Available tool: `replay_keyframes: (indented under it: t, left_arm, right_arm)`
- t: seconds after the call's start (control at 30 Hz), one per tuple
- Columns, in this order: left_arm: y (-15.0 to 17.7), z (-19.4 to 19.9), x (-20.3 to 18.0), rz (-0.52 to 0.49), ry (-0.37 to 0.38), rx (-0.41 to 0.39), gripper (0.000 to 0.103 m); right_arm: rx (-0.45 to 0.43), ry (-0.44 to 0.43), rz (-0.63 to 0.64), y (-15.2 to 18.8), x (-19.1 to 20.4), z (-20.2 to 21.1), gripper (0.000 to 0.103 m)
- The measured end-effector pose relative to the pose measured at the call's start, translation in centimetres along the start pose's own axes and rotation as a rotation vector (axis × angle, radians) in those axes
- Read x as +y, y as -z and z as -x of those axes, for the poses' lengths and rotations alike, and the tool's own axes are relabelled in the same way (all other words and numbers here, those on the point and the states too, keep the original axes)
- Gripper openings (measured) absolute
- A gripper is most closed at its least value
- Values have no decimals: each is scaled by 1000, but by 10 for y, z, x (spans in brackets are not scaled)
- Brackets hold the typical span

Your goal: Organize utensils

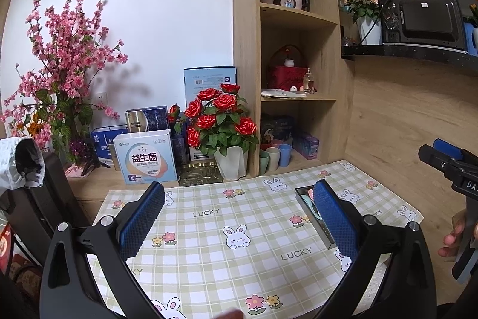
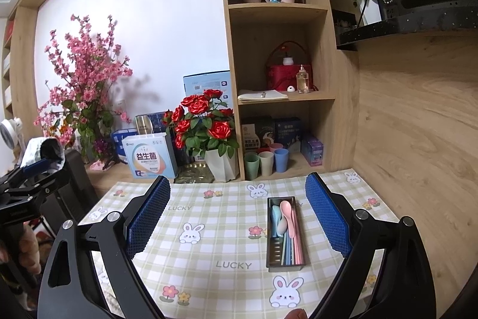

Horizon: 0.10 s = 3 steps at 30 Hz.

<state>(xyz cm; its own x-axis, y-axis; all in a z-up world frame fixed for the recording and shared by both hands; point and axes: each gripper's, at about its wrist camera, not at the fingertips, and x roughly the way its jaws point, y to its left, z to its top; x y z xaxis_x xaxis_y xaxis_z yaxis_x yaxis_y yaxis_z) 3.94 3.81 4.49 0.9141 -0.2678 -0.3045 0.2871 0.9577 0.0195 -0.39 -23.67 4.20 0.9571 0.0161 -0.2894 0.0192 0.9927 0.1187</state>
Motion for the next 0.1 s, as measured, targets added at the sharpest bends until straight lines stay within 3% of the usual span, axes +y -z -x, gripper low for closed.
replay_keyframes:
  t: [0.1]
  left_arm:
    - [0, -1, 2, 7, -6, 3, 97]
  right_arm:
    - [-1, 1, 1, 0, 0, 0, 89]
